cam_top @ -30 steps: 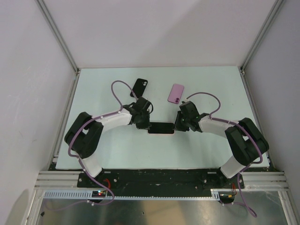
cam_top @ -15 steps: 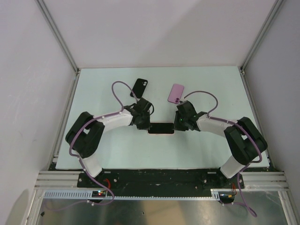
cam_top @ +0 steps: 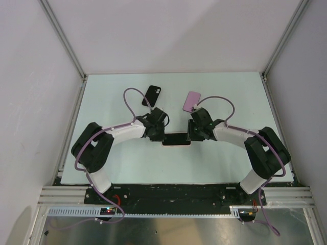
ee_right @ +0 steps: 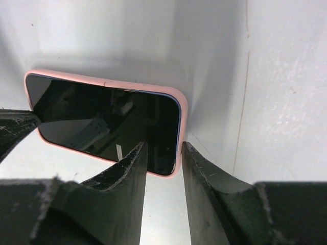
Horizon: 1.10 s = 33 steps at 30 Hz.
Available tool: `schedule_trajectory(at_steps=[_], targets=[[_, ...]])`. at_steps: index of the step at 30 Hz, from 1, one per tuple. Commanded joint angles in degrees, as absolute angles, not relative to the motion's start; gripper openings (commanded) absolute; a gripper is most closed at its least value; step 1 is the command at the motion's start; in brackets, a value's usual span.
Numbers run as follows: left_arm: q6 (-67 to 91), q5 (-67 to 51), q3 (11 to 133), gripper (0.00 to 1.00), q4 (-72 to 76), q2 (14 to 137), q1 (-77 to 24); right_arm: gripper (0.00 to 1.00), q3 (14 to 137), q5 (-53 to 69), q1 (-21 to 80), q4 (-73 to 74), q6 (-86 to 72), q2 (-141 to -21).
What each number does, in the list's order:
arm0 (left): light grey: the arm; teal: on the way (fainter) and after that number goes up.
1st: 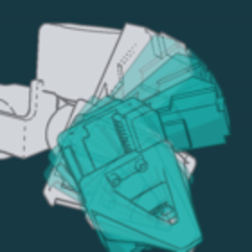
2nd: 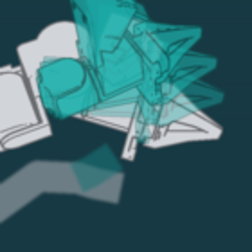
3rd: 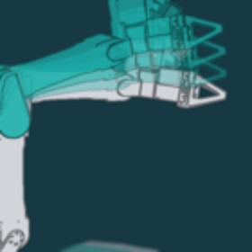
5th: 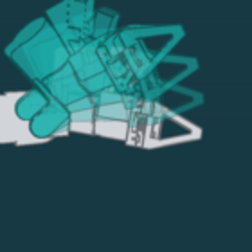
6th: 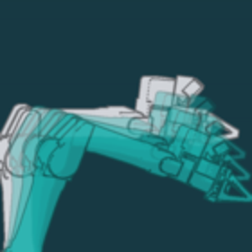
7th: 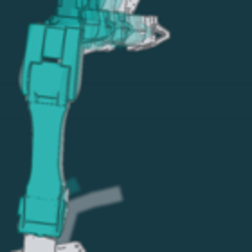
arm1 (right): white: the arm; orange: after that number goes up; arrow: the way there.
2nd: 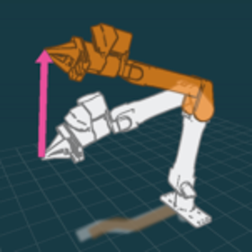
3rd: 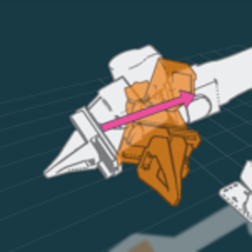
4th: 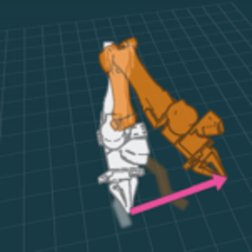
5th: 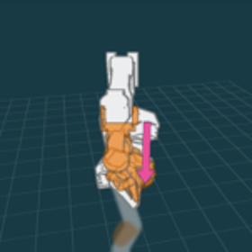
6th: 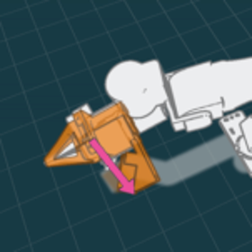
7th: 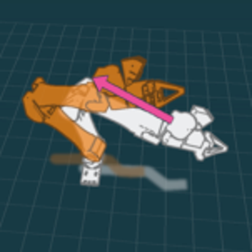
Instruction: Put the phone into the phone case
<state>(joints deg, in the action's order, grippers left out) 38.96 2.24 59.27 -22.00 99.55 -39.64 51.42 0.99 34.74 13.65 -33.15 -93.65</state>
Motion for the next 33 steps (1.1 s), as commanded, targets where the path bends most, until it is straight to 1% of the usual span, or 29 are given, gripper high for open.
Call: schedule_trajectory(at_steps=[1, 5, 8, 13, 18, 23, 27, 33], targets=[[38.37, -1.82, 61.98, 0.05, -19.26, 98.11, -42.79, 0.39, 55.71, 1.89, 33.67, 12.69, -29.05, -89.93], [37.96, -0.93, 63.32, 0.13, -20.98, 95.84, -42.38, 0.39, 58.2, 0.96, 33.5, 12.73, -26.74, -90.89], [38.17, -0.3, 63.31, 0.15, -21.45, 94.53, -41.77, 0.38, 60.08, 0.7, 33.29, 13.24, -25.91, -93.14], [37.69, 2.56, 63.74, 0.2, -22.49, 94.44, -38.48, 0.38, 61.41, -1.41, 32.87, 14.93, -25.41, -95.69], [35.84, 2.16, 65.29, 0.25, -23.82, 97.63, -36.6, 0.43, 61.43, -4.14, 32.69, 17.77, -25.84, -95.74], [35.82, 0.79, 66.01, 0.3, -23.73, 100.33, -36.56, 0.46, 60.03, -2.54, 32.66, 17.48, -26.14, -95.86], [35.55, 0.47, 66.59, 0.32, -23.77, 101.56, -36.49, 0.46, 58.73, -1.21, 32.68, 16.92, -26.89, -96.34], [35.52, 0.61, 67.56, 0.32, -23.74, 103.67, -36.52, 0.46, 56.34, 0.09, 32.66, 15.66, -27.75, -96.72]])
